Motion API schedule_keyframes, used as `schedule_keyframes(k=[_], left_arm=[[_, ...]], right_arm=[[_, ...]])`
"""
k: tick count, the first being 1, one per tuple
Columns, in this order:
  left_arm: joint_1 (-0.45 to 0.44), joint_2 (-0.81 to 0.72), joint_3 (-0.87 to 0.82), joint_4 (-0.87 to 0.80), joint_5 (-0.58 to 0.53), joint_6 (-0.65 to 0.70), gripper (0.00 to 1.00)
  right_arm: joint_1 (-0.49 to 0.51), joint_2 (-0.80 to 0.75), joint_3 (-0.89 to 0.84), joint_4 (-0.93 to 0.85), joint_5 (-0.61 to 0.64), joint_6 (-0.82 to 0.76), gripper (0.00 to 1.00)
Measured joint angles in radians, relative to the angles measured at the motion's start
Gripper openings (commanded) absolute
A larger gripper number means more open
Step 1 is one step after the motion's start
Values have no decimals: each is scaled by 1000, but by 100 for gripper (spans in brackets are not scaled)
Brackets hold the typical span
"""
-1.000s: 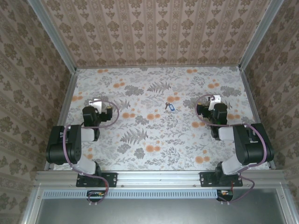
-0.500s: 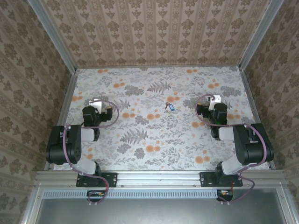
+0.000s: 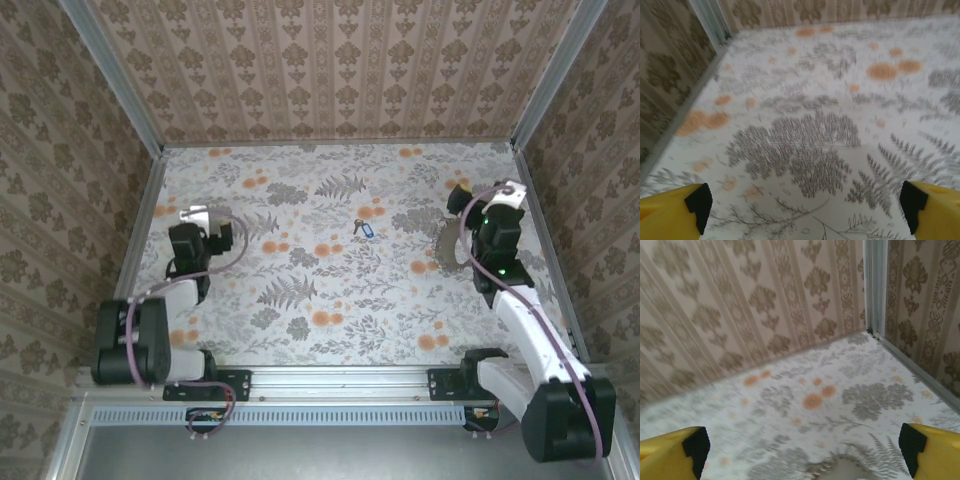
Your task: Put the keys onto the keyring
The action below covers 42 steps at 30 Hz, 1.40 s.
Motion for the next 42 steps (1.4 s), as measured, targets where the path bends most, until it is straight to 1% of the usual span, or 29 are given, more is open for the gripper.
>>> schedule_keyframes(k=[2,4,6,7,9,11,12,13,15,18,21,26,29,34,37,40,42], left_arm=[[-6,-122,83,-154,-18,-48,100],[-6,-233,185,-302,-40,-131,100],[1,-330,296,-472,-76,-274,100],[11,-360,331,-525,-79,-316,100],[56,-415,386,-611,-18,-359,100],[82,-433,407,-658,73,-355,100],[76,-425,415,-682,131,-343,100],[65,-410,419,-697,165,-331,100],[17,-345,432,-745,249,-293,100],[-68,-219,441,-805,322,-238,100],[-117,-127,442,-859,386,-215,100],[-118,-47,470,-934,426,-215,100],[-118,-41,476,-942,429,-215,100],[-118,-41,479,-950,415,-215,100],[-118,-42,479,-953,399,-215,100],[-118,-42,479,-956,382,-215,100],[-118,-42,479,-956,371,-214,100]], right_arm=[[-3,-48,42,-89,-25,95,100],[-6,-68,46,-172,-50,168,99],[-13,-29,66,-293,-70,214,93],[-14,8,88,-352,-79,224,90],[-16,115,144,-460,-106,222,79],[-16,219,199,-539,-137,204,73],[-16,277,230,-583,-152,191,72],[-16,320,251,-613,-160,181,71],[-18,400,278,-655,-169,155,70],[-35,490,291,-691,-217,113,71],[-46,579,302,-695,-282,76,72],[-44,691,311,-681,-348,44,73],[-39,748,316,-663,-360,30,72],[-16,797,380,-670,-367,5,73],[27,809,402,-697,-370,6,73],[139,816,420,-732,-375,14,74],[253,826,436,-753,-386,34,74]])
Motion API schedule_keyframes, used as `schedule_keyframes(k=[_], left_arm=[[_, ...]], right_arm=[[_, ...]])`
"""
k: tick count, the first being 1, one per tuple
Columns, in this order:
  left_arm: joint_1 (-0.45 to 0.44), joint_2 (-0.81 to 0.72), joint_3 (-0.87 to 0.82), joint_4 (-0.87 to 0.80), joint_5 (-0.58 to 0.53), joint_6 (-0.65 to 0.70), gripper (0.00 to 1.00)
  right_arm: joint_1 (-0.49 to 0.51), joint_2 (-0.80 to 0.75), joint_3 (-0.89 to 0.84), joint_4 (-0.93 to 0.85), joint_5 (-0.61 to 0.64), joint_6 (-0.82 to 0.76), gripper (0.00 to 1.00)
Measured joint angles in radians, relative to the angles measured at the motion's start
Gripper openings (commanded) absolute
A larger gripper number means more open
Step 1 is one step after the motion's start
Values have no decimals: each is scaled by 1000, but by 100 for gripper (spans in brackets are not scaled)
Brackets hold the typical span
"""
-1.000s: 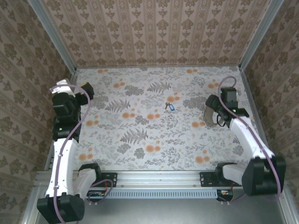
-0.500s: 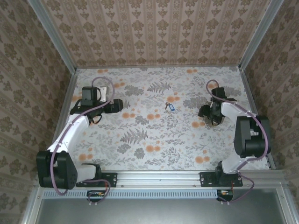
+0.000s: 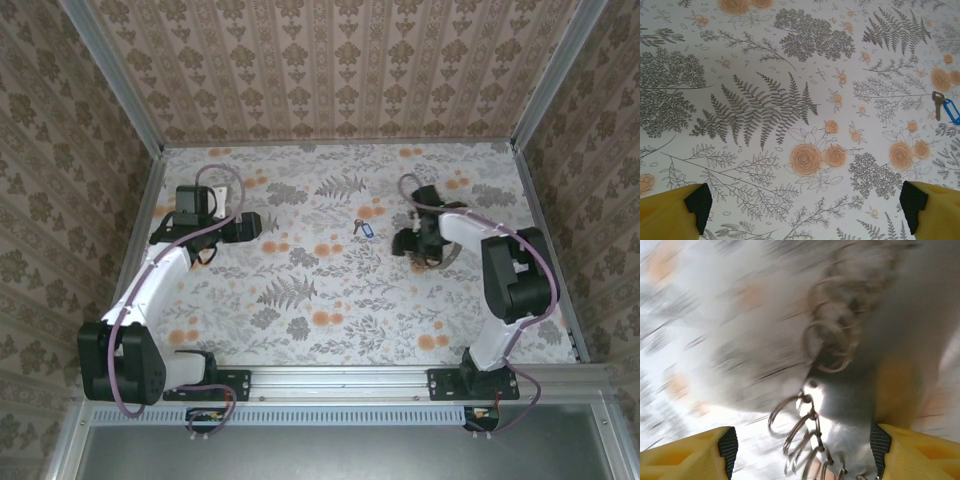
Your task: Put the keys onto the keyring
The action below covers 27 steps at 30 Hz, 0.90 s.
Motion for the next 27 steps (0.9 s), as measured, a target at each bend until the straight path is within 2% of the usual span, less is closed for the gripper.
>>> schedule_keyframes(k=[8,12,16,20,23,25,27], left_arm=[[-3,0,0,0,-15,10,100],[-24,1,0,-1,-30,29,100],[-61,0,0,-6,-56,62,100],[-100,1,0,-16,-60,82,100],[-120,1,0,-18,-60,89,100],[-133,3,0,-18,-62,93,100],[-145,8,0,-19,-65,97,100]], right_arm=[[402,52,76,1,-110,148,75],[488,51,127,-3,-148,185,77],[411,-15,134,-37,-89,165,80],[230,-89,130,-89,14,160,63],[121,-97,113,-124,80,184,54],[98,-97,94,-148,103,207,45],[104,-97,77,-158,101,240,42]])
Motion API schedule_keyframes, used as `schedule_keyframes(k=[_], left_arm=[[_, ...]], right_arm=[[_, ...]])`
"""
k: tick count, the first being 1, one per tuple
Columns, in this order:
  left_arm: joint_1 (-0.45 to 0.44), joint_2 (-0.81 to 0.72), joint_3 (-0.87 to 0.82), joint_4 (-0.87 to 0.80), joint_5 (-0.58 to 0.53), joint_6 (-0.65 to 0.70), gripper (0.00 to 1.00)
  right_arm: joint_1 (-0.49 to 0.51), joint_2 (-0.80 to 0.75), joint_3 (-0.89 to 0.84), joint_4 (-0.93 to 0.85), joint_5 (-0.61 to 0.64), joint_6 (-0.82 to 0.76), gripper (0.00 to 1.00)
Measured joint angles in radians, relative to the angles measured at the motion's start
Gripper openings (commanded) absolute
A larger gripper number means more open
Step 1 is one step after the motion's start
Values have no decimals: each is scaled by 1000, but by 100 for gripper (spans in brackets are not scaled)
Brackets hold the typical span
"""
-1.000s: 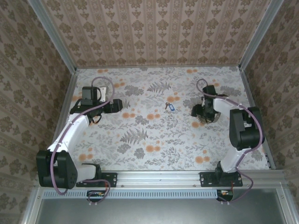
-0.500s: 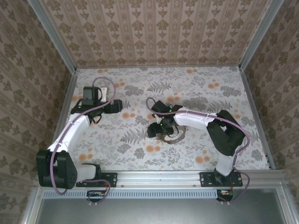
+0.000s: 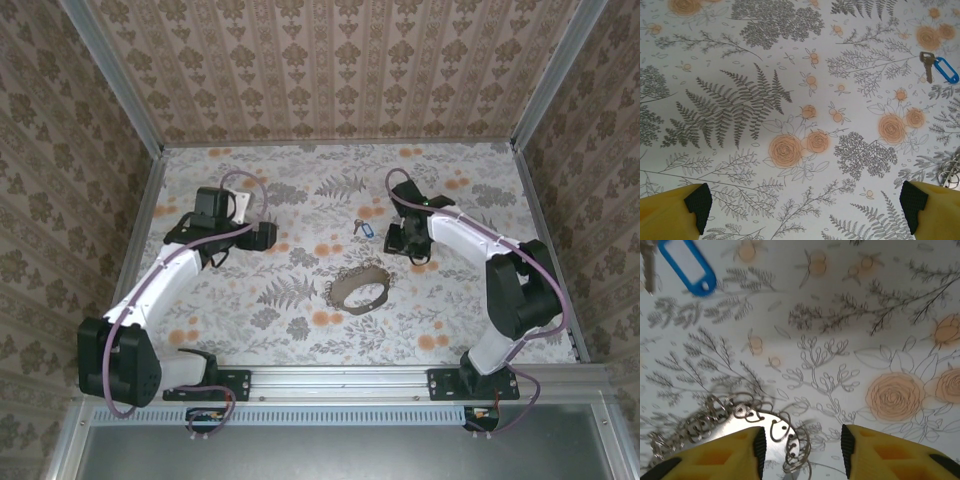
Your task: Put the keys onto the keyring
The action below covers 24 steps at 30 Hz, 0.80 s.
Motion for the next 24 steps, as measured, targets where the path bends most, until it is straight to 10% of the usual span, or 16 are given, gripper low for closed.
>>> schedule_keyframes(k=[24], left_arm=[[-150,18,-10,-10,-42,131,99]], right_arm=[[18,67,-134,207,-142,317,28]])
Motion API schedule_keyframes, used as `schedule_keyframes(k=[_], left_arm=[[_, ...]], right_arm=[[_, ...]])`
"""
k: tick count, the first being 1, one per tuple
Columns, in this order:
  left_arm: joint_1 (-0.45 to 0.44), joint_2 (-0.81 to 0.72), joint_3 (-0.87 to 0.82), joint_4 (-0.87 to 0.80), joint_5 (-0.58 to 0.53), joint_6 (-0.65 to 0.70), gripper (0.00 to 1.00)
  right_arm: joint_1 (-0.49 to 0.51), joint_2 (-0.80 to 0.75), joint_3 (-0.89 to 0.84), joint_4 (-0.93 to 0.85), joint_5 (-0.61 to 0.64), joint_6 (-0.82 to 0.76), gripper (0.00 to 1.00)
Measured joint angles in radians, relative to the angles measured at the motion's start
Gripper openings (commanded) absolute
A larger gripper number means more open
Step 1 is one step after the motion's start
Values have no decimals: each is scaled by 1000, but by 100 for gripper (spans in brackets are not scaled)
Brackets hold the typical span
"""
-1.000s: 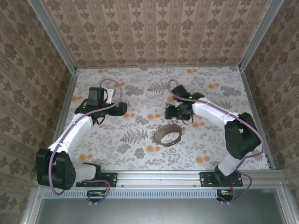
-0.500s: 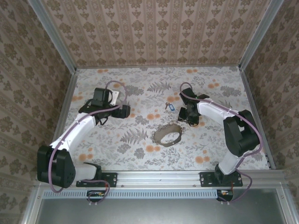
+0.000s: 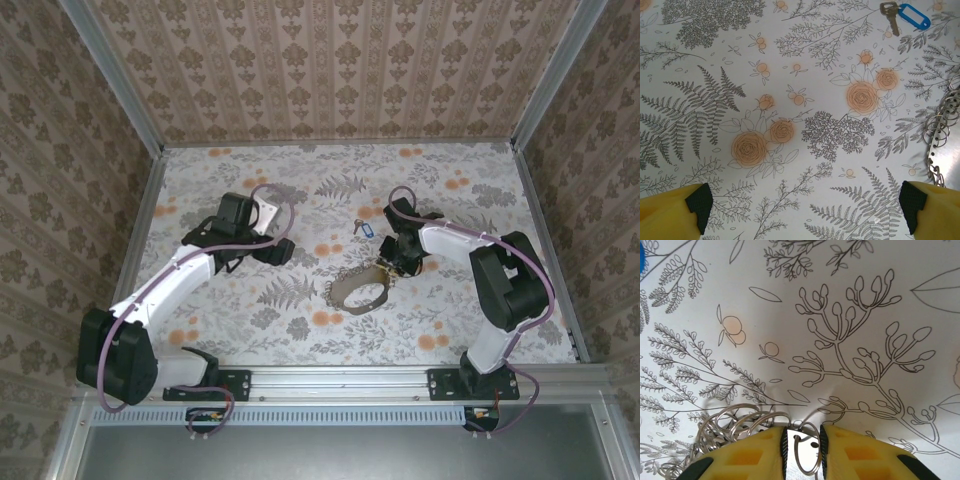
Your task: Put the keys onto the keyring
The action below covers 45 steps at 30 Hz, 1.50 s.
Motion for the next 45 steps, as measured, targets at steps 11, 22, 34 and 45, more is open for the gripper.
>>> schedule_keyframes(k=[11,22,34,45], left_arm=[[-46,0,-1,2,16,33,98],[-49,-184,-139,210,291,-3,92],[99,-298,-108,232,578,6,83],[-29,-340,-174,267,767,199,50]], right_arm=[[5,0,0,32,1,-2,1],[199,-89,6,97,5,-268,0],[288,-417,-61,325,-175,-788,0],[288,-493,-91,358,-502,-1136,0]])
